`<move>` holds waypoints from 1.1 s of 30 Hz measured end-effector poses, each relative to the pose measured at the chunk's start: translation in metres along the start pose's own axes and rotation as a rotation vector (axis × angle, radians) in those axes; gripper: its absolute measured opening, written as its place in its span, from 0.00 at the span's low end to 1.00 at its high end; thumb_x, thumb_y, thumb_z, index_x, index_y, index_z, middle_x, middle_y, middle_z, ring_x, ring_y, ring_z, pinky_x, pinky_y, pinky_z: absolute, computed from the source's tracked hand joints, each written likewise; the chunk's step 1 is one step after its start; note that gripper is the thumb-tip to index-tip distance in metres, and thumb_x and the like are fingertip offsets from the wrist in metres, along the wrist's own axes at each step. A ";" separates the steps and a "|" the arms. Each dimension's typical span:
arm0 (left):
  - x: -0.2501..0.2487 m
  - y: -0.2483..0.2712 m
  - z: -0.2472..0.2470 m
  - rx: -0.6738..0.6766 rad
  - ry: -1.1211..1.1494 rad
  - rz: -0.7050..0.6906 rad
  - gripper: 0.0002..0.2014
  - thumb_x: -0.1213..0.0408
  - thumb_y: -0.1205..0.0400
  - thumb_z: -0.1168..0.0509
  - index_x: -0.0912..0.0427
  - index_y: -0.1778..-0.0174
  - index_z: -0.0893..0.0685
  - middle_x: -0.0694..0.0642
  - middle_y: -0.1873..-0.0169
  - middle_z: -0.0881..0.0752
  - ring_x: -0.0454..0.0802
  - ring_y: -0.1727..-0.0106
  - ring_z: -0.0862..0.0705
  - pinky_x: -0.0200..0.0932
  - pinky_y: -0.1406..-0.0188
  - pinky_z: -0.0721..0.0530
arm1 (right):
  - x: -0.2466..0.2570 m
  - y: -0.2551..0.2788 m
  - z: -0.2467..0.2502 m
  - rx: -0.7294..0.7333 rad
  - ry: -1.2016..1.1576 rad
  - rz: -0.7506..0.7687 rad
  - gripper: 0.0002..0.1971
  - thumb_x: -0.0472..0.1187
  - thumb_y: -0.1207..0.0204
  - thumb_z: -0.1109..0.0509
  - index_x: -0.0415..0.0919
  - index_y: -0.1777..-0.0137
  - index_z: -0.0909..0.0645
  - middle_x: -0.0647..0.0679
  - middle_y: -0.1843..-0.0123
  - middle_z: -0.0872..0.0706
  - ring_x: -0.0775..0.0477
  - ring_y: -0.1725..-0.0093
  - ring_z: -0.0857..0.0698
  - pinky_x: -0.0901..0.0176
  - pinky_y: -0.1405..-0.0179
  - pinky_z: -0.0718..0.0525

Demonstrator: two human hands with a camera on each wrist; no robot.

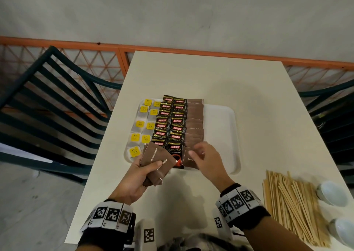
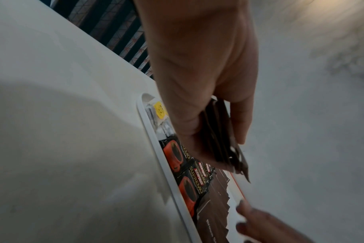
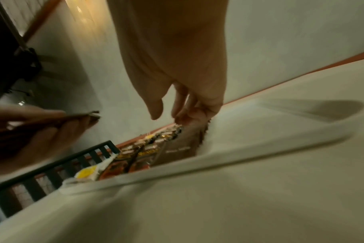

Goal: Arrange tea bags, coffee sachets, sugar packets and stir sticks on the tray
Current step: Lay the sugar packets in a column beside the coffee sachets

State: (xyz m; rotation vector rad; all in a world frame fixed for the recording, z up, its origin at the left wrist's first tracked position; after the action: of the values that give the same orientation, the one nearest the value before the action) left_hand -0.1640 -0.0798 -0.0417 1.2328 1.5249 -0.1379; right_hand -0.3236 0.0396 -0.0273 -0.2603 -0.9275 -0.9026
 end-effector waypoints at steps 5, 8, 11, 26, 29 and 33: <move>0.001 -0.002 -0.005 -0.003 -0.063 -0.005 0.14 0.73 0.26 0.32 0.57 0.45 0.17 0.56 0.63 0.11 0.53 0.68 0.15 0.44 0.76 0.19 | 0.042 0.011 -0.040 0.399 -0.199 0.089 0.08 0.44 0.25 0.30 0.45 0.48 0.17 0.56 0.58 0.15 0.62 0.61 0.17 0.73 0.59 0.21; -0.001 -0.002 -0.005 -0.010 -0.065 -0.011 0.14 0.71 0.25 0.33 0.56 0.44 0.17 0.56 0.61 0.11 0.51 0.68 0.14 0.43 0.77 0.19 | 0.041 0.010 -0.043 0.438 -0.269 0.040 0.05 0.37 0.26 0.28 0.43 0.52 0.20 0.54 0.64 0.16 0.62 0.69 0.18 0.73 0.71 0.23; -0.001 -0.004 0.000 -0.028 -0.051 -0.006 0.17 0.68 0.27 0.32 0.56 0.42 0.19 0.58 0.58 0.12 0.51 0.68 0.13 0.44 0.76 0.18 | 0.026 0.007 -0.034 0.413 -0.416 -0.064 0.04 0.33 0.26 0.29 0.39 0.54 0.20 0.48 0.62 0.13 0.52 0.66 0.15 0.65 0.65 0.15; 0.001 -0.005 -0.009 0.098 0.060 0.066 0.21 0.78 0.21 0.48 0.62 0.32 0.25 0.62 0.54 0.12 0.58 0.54 0.11 0.48 0.70 0.15 | -0.051 -0.002 -0.005 0.157 0.100 -0.165 0.06 0.41 0.28 0.27 0.44 0.59 0.22 0.46 0.61 0.15 0.51 0.61 0.21 0.71 0.66 0.28; 0.003 -0.006 -0.008 0.101 0.069 0.075 0.22 0.79 0.21 0.48 0.61 0.31 0.26 0.63 0.50 0.13 0.59 0.53 0.11 0.49 0.70 0.14 | -0.049 -0.002 -0.004 0.130 0.114 -0.163 0.07 0.41 0.29 0.27 0.43 0.60 0.23 0.51 0.67 0.21 0.54 0.65 0.25 0.74 0.70 0.31; 0.006 -0.007 -0.005 0.077 0.038 0.073 0.21 0.80 0.20 0.45 0.59 0.34 0.23 0.61 0.51 0.11 0.55 0.56 0.10 0.48 0.71 0.14 | -0.048 -0.002 -0.003 0.090 0.094 -0.169 0.10 0.39 0.30 0.25 0.42 0.58 0.25 0.54 0.70 0.23 0.55 0.67 0.24 0.73 0.71 0.31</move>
State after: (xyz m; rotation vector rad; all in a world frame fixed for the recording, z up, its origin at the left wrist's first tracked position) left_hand -0.1718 -0.0760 -0.0485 1.3578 1.5168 -0.1267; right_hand -0.3363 0.0635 -0.0671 -0.0622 -0.9095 -1.0167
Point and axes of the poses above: each hand's wrist, its own y-axis away from the middle knuckle, its own z-axis out of the back of the hand, x = y × z, the point moved 9 cm from there along -y, towards the middle knuckle
